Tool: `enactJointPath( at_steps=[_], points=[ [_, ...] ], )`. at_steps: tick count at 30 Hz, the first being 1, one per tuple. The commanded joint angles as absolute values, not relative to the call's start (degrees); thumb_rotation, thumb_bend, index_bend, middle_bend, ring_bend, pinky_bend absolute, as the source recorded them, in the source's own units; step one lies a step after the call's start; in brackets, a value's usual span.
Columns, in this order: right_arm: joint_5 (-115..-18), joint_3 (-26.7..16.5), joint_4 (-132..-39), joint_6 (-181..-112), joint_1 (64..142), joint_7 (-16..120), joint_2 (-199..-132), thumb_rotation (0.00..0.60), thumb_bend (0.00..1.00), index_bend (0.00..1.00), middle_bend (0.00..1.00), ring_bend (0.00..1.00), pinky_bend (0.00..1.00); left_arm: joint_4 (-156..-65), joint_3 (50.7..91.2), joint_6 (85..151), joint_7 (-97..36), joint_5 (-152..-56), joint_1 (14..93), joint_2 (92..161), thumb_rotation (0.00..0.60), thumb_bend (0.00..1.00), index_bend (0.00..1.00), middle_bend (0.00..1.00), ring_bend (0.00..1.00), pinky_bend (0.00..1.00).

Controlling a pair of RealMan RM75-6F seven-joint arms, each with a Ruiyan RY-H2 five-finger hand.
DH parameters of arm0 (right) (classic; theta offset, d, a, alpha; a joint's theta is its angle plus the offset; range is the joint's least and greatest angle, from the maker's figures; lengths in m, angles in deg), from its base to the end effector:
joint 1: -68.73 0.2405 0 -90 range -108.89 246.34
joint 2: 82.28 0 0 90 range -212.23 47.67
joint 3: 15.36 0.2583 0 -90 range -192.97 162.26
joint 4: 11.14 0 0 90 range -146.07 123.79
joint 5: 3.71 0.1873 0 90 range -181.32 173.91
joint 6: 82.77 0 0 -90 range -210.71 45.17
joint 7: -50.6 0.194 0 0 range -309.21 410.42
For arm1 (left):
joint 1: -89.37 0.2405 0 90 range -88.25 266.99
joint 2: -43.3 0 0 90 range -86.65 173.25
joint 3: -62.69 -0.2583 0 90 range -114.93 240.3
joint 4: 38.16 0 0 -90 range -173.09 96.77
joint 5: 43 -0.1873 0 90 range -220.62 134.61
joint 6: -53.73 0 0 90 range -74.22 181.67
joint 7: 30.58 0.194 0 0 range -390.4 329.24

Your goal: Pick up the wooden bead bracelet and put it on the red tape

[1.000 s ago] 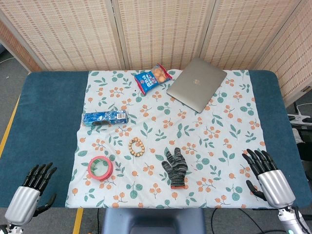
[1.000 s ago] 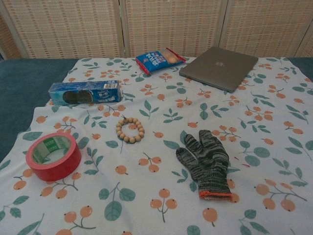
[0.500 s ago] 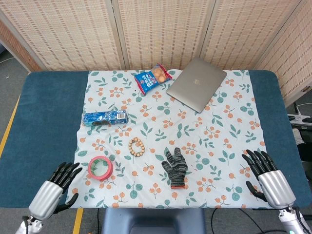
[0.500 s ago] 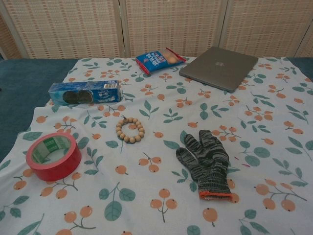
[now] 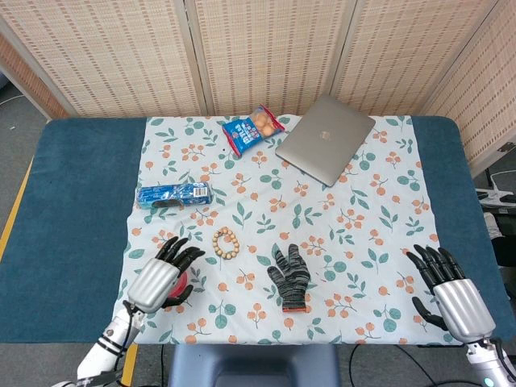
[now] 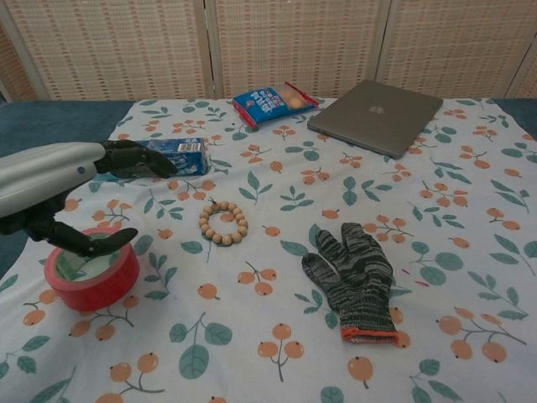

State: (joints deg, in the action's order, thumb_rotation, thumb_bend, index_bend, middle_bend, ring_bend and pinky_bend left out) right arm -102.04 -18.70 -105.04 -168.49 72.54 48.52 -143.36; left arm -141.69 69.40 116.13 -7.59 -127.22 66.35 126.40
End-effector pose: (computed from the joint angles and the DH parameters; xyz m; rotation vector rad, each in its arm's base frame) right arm -0.2787 -0.1984 0.1612 1.6304 -0.8529 0.8938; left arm -0.1410 0.2792 0.0159 -1.8911 -0.9446 -1.0745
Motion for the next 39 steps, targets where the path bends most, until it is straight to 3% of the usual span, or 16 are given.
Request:
enactJointPath(
  at_steps=[1,10,34,39],
  points=[
    [-101.77,-18.61,-105.10,-168.62,72.48,49.03,-143.00,0.583,0.30,0.00,0.00,0.00,0.00,-139.17,71.20,112.08,-2.49,-121.33,62.86,130.20,0.600,0.42,0.18,0.19,0.00,0.00],
    [-101.95,-19.10,-105.21,-167.23,73.04,49.94,-142.51,0.582,0.30,0.00,0.00,0.00,0.00,-132.72,72.76,112.70,2.81,-118.22,57.98,140.12,0.600,0.42,0.20,0.23,0.00,0.00],
    [-101.00,-19.14,-104.96,-166.61,73.20,51.83,-141.34,0.583,0.30,0.00,0.00,0.00,0.00,-114.55,71.82,114.21,9.29,-113.66,52.56,152.08,0.600,0.42,0.29,0.29,0.03,0.00],
    [-101.01,-19.06,-105.00,-167.10,73.03,52.12,-141.10,0.582,0.30,0.00,0.00,0.00,0.00,-111.22,71.75,114.80,10.15,-112.93,52.26,153.42,0.600,0.42,0.35,0.34,0.06,0.00]
  ],
)
